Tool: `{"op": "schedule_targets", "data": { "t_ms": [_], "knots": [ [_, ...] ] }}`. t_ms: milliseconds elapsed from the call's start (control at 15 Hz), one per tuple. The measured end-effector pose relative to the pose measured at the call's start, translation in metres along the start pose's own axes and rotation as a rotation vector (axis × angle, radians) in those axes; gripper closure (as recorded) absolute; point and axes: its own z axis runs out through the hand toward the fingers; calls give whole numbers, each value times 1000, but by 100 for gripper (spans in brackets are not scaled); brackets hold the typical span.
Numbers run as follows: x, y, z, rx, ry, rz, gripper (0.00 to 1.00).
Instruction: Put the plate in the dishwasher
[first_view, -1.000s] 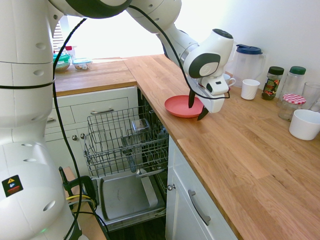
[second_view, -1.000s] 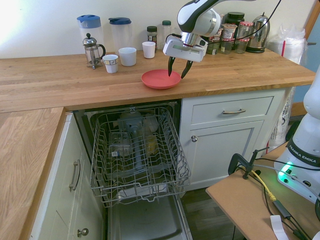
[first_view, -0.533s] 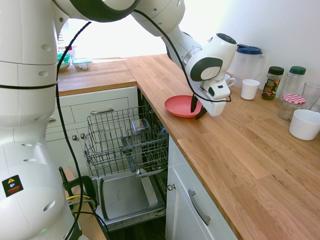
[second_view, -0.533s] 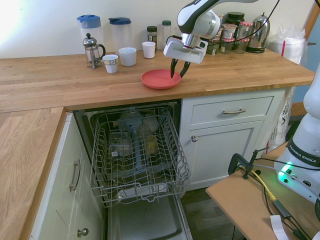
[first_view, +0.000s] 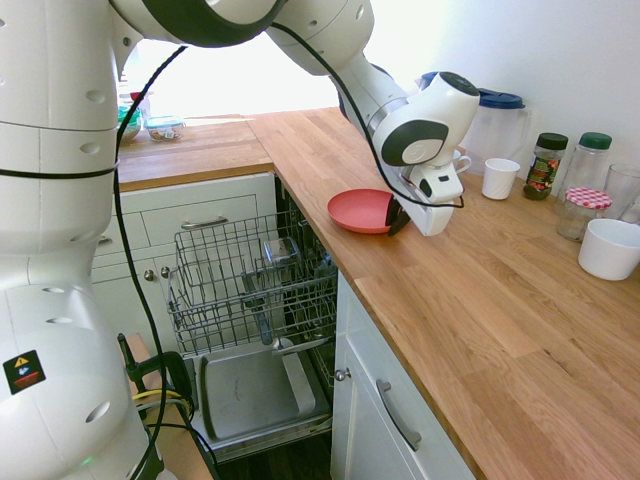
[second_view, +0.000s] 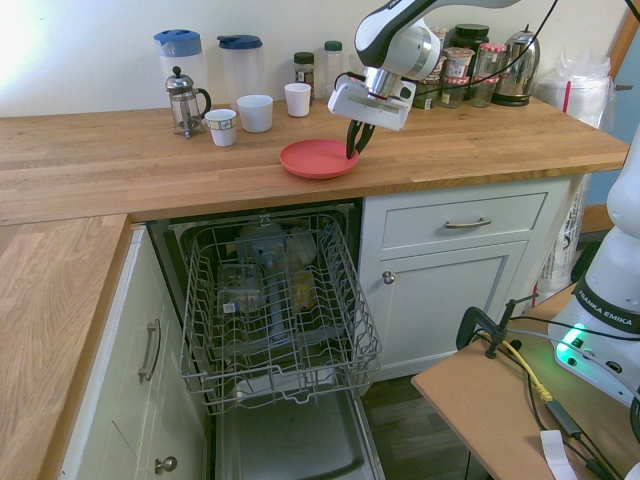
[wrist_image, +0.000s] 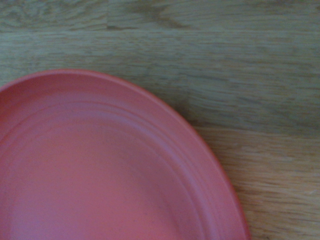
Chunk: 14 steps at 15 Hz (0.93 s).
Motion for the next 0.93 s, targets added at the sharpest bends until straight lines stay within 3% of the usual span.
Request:
{"op": "schedule_targets", "data": {
  "t_ms": [267, 533, 933],
  "knots": [
    [0, -3, -14, 32, 10, -28, 100],
    [-22, -18, -63, 85, 62, -98, 100],
    [-132, -51, -142, 47, 318, -368, 100]
  ]
}}
